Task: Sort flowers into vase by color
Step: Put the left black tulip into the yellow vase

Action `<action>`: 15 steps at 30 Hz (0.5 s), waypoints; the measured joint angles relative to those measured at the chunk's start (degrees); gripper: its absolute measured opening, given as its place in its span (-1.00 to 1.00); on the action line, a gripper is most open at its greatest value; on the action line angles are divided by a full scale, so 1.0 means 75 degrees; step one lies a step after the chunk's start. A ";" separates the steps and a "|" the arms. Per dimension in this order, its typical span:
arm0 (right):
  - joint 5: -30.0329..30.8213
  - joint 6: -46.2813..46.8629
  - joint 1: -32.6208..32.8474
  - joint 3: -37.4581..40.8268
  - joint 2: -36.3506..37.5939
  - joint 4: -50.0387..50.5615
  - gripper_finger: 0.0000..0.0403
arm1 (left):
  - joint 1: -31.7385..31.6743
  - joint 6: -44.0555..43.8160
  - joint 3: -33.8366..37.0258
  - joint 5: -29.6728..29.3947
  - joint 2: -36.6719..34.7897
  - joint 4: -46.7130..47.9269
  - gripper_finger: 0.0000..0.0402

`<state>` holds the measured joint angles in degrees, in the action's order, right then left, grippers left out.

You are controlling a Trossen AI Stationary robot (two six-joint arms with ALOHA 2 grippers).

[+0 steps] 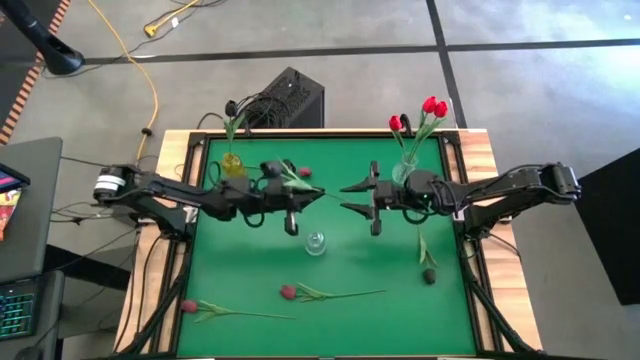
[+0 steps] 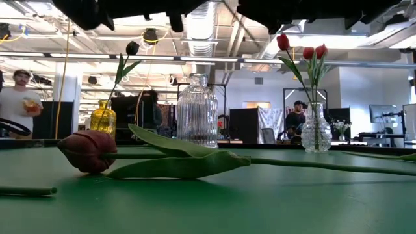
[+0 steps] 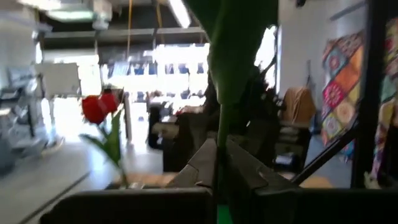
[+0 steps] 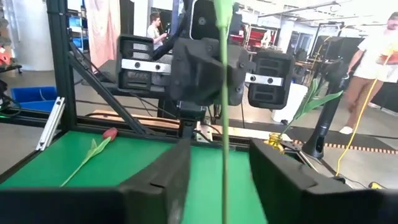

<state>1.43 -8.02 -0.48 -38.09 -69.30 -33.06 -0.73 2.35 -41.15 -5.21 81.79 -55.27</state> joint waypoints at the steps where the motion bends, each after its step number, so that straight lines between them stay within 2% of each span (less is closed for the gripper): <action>1: 0.0000 -0.0001 -0.0021 0.0000 0.0005 0.0008 0.02 | -0.0034 -0.0032 0.0000 -0.0012 -0.0192 0.0382 -1.00; 4: 0.0000 -0.0001 -0.0095 0.0000 0.0000 0.0110 0.20 | -0.0141 -0.0059 0.0003 -0.0078 -0.0937 0.1620 -1.00; 7: 0.0000 0.0001 -0.0174 0.0000 0.0001 0.0307 0.30 | -0.0220 -0.0072 0.0000 -0.0487 -0.1885 0.3142 -1.00; 11: 0.0000 0.0004 -0.0233 0.0000 0.0000 0.0495 0.32 | -0.0348 -0.0285 0.0000 -0.1368 -0.3200 0.5383 -1.00; 15: 0.0003 0.0003 -0.0261 0.0000 0.0000 0.0536 0.32 | -0.0478 -0.0715 0.0000 -0.2569 -0.4372 0.7402 -1.00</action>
<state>1.45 -8.00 -2.44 -38.09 -69.30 -29.04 -4.32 -3.01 -41.15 -24.48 48.99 0.24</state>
